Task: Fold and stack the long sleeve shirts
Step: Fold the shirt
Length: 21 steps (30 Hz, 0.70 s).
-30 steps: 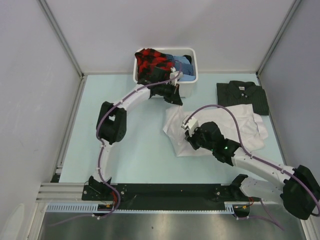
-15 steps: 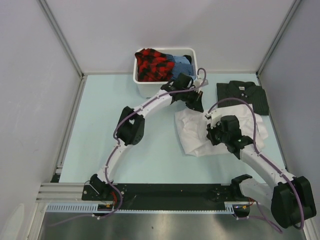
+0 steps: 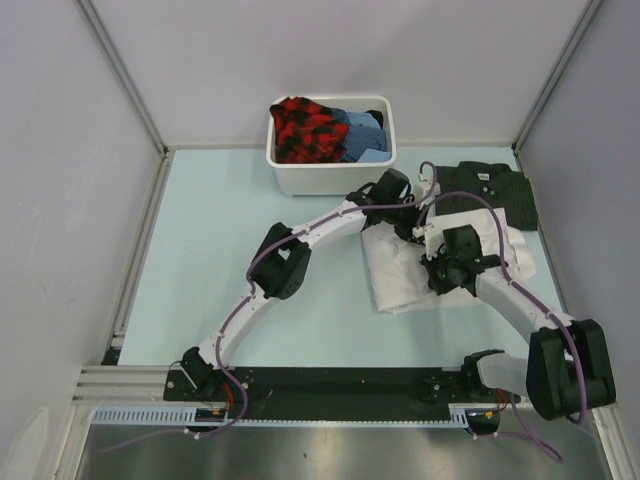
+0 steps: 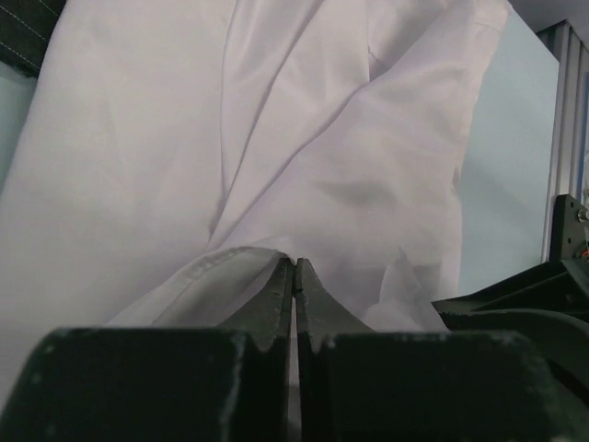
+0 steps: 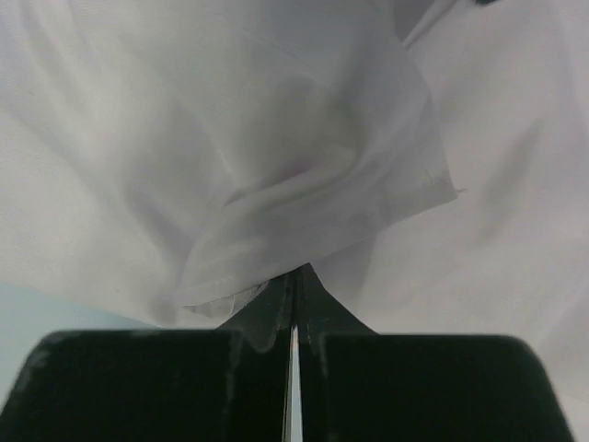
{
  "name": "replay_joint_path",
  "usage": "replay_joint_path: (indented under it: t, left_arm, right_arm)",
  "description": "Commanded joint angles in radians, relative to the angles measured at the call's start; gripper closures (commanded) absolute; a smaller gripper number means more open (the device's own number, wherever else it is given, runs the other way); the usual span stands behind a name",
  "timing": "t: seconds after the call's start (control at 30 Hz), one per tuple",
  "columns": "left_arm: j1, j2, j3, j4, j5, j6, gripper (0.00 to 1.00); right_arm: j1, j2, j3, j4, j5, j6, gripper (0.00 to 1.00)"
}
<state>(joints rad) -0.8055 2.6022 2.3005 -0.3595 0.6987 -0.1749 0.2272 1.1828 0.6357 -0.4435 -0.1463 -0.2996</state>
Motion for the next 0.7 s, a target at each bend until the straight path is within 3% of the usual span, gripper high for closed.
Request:
replay_joint_path:
  t: [0.0,0.03,0.07,0.1,0.13,0.2,0.23,0.27,0.33,0.43,0.53,0.57,0.63,0.67]
  left_arm:
    - [0.000,-0.004,0.043,0.076,0.024,-0.026,0.88]
    - [0.000,-0.019,0.045,0.076,0.037,-0.029,0.79]
    - [0.003,-0.036,0.043,0.074,0.044,-0.031,0.57]
    - [0.012,-0.080,0.034,0.067,0.042,-0.032,0.47]
    - [0.023,-0.108,0.024,0.047,0.039,-0.032,0.36]
    - [0.072,-0.177,-0.068,0.042,0.047,-0.038,0.29]
    - [0.097,-0.250,-0.113,0.053,0.059,-0.043,0.20]
    - [0.121,-0.290,-0.157,0.056,0.077,-0.041,0.19]
    - [0.204,-0.368,-0.255,0.022,0.131,-0.023,0.19]
    - [0.275,-0.401,-0.292,-0.182,0.107,0.206,0.28]
    - [0.292,-0.415,-0.349,-0.280,0.021,0.329,0.32]
    - [0.290,-0.410,-0.377,-0.280,-0.004,0.333,0.33]
    - [0.290,-0.360,-0.371,-0.271,-0.040,0.292,0.48]
    - [0.286,-0.338,-0.340,-0.268,-0.059,0.282,0.49]
  right_arm:
    - [-0.032,0.112,0.053,-0.104,0.010,-0.099,1.00]
    - [-0.046,0.127,0.067,-0.115,-0.008,-0.102,1.00]
    - [-0.054,0.156,0.074,-0.127,-0.015,-0.105,1.00]
    - [-0.058,0.167,0.088,-0.133,-0.015,-0.107,0.91]
    - [-0.065,0.176,0.097,-0.156,-0.018,-0.110,0.88]
    - [-0.086,0.161,0.128,-0.178,-0.030,-0.111,0.72]
    - [-0.109,0.143,0.136,-0.199,-0.050,-0.121,0.60]
    - [-0.126,0.100,0.150,-0.208,-0.065,-0.133,0.45]
    - [-0.173,0.043,0.186,-0.233,-0.087,-0.151,0.35]
    - [-0.268,-0.050,0.237,-0.262,-0.127,-0.180,0.27]
    - [-0.383,-0.106,0.255,-0.267,-0.142,-0.187,0.17]
    - [-0.420,-0.107,0.257,-0.273,-0.151,-0.191,0.17]
    - [-0.498,-0.083,0.251,-0.268,-0.142,-0.187,0.17]
    - [-0.520,-0.065,0.252,-0.270,-0.133,-0.176,0.17]
